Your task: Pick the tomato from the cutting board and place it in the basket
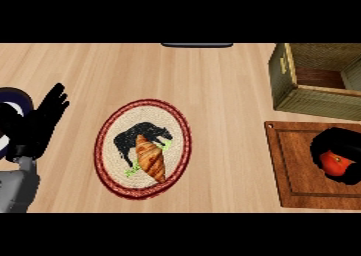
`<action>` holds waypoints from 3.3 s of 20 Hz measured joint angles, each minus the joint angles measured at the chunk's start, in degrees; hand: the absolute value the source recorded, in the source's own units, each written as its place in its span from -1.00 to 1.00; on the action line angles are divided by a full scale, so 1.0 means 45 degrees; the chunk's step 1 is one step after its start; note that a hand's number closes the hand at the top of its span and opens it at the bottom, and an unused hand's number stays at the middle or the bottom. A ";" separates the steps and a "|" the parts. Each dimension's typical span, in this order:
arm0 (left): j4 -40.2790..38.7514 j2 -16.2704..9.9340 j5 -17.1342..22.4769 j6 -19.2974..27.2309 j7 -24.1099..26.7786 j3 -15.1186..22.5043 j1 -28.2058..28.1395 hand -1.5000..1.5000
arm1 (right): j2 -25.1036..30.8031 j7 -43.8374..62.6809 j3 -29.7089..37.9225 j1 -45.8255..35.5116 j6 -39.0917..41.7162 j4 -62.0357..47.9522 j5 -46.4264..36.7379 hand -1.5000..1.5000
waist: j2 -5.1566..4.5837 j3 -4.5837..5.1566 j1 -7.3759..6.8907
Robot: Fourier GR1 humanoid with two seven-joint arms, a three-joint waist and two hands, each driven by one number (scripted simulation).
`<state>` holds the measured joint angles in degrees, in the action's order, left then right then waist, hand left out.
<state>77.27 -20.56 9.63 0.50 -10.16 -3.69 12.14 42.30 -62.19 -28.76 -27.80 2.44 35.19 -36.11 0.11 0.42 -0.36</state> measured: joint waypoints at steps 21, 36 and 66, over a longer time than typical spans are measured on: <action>0.0204 -0.0213 -0.0036 0.0357 -0.0199 -0.0584 -0.0998 0.00 | -0.6365 1.1162 0.0234 0.3840 -0.0107 0.9518 0.2380 1.00 | 0.0510 0.0035 0.1320; 0.0778 0.0001 -0.0068 0.0210 -0.0277 -0.0315 -0.0993 0.00 | -0.6678 2.1851 0.1425 0.3652 0.0569 2.1583 0.1296 1.00 | 0.0230 -0.0032 0.0705; 0.0566 0.0499 -0.0530 -0.0221 -0.0457 -0.0383 -0.0232 0.00 | -0.3169 2.1859 0.8920 -0.4195 0.2144 1.3324 0.1483 1.00 | -0.0044 -0.0094 -0.0013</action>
<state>79.81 -18.32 7.24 -0.50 -12.22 -5.41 11.10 28.03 36.18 11.38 -46.68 12.08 95.15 -29.43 -0.09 0.00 -0.42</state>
